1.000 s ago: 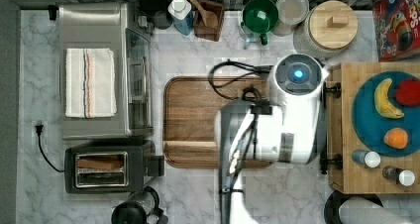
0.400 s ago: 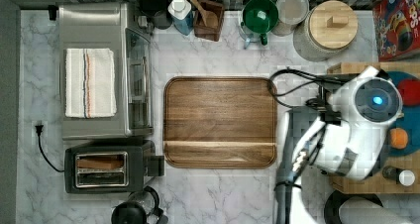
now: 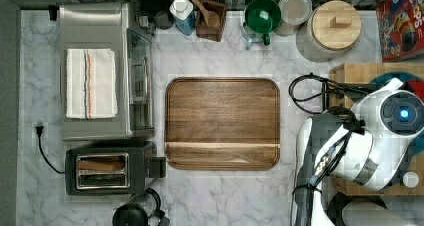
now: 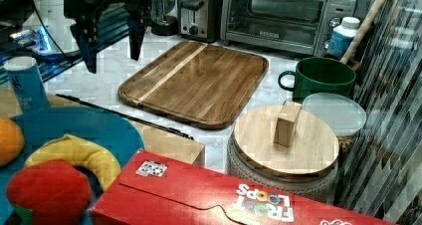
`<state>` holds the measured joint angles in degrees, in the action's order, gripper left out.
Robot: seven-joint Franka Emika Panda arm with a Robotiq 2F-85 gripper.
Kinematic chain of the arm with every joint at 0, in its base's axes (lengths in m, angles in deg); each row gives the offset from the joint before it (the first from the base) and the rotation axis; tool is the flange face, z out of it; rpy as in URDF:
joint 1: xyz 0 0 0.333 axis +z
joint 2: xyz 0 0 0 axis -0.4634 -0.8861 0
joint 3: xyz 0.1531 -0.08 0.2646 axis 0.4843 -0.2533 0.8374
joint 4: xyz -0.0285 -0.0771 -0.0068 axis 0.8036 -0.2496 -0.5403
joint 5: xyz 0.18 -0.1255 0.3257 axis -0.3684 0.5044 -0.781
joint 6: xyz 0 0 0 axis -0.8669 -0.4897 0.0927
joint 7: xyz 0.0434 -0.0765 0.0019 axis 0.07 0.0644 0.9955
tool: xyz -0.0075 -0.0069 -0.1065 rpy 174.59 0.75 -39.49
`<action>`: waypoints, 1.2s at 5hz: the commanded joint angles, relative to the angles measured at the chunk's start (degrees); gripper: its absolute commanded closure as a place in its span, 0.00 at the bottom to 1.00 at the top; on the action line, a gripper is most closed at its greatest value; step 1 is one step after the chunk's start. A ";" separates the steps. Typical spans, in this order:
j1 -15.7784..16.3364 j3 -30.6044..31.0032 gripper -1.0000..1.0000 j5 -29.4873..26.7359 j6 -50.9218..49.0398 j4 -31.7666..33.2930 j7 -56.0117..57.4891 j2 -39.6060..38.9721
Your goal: Open the drawer.
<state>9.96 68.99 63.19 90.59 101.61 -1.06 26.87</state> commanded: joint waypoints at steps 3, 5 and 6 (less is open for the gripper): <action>0.67 2.11 0.00 -1.07 14.18 8.79 0.09 -3.30; 0.56 1.39 0.00 -1.32 20.93 13.10 -4.51 -5.66; 1.11 0.13 0.00 1.19 24.73 14.32 -6.21 -6.90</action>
<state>10.70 69.66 64.75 110.68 113.81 -3.58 21.94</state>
